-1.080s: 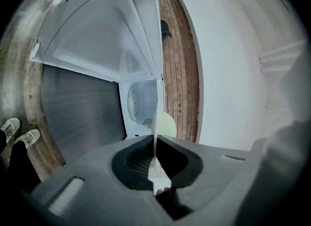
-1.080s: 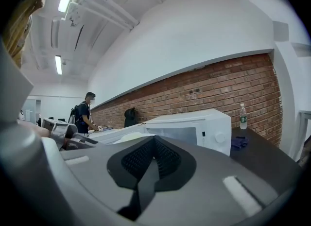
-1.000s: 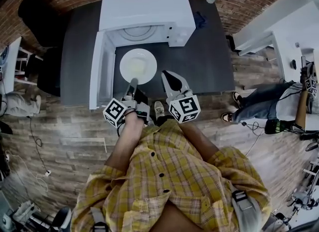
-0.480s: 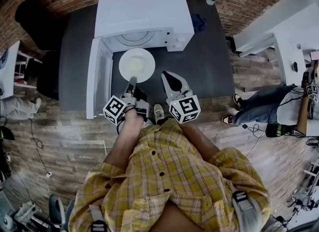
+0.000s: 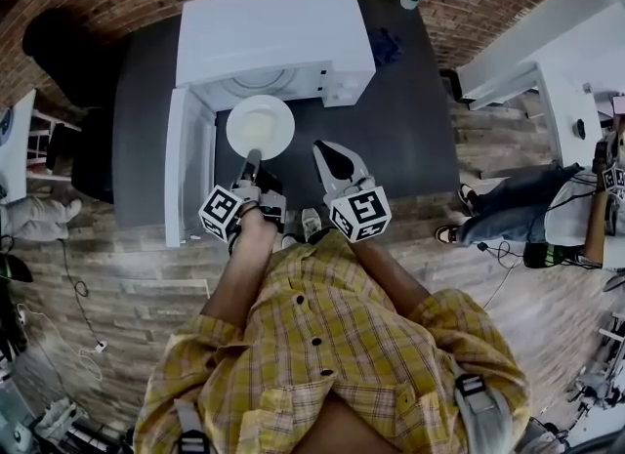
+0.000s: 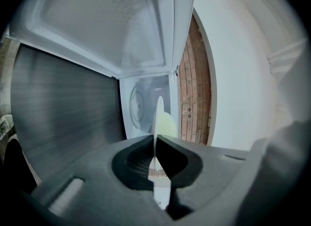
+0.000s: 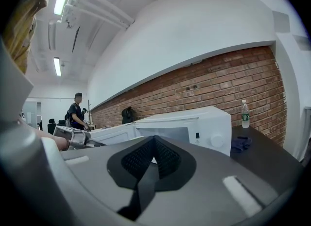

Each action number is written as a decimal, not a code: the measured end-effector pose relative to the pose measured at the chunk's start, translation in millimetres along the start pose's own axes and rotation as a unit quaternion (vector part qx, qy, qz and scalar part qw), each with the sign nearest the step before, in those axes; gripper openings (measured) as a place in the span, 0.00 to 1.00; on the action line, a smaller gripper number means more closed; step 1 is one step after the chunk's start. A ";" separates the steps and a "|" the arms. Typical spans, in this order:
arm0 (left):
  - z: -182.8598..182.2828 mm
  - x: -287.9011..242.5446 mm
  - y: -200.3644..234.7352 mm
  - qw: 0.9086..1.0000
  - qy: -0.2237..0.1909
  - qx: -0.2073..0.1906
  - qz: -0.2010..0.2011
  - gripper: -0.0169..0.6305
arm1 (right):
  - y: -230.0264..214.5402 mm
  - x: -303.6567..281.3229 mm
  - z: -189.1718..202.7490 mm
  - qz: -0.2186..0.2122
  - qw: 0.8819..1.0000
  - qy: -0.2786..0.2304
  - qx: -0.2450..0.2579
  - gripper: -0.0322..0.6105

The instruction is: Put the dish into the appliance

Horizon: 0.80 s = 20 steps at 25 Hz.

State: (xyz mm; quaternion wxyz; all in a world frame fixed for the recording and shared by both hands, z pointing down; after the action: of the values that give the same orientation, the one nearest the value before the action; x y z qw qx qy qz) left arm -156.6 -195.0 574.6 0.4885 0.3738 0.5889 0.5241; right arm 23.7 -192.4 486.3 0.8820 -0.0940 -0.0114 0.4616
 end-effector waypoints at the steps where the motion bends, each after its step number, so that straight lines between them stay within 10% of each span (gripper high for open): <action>1: -0.1 -3.8 0.8 1.000 0.002 -0.004 0.000 0.04 | -2.7 -0.9 -0.2 0.001 1.000 -0.001 -0.001 0.05; 20: -10.2 -59.1 39.2 0.999 -0.028 0.026 -0.027 0.04 | -30.6 -18.0 6.4 0.007 1.000 0.017 -0.011 0.05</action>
State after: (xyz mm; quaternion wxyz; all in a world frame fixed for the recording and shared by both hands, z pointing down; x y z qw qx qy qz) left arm -154.9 -247.2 623.7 0.5091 0.3849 0.5980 0.4848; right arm 37.6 -223.1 499.2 0.8780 -0.1112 -0.0005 0.4656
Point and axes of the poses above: the fingertips, and each gripper's own axes: x backward along the fingers, y to its left, z out of its underside, the point moved 5 cm from there along x, backward along the fingers, and after that the axes turned 4 degrees about -y, right-handed, at the moved point
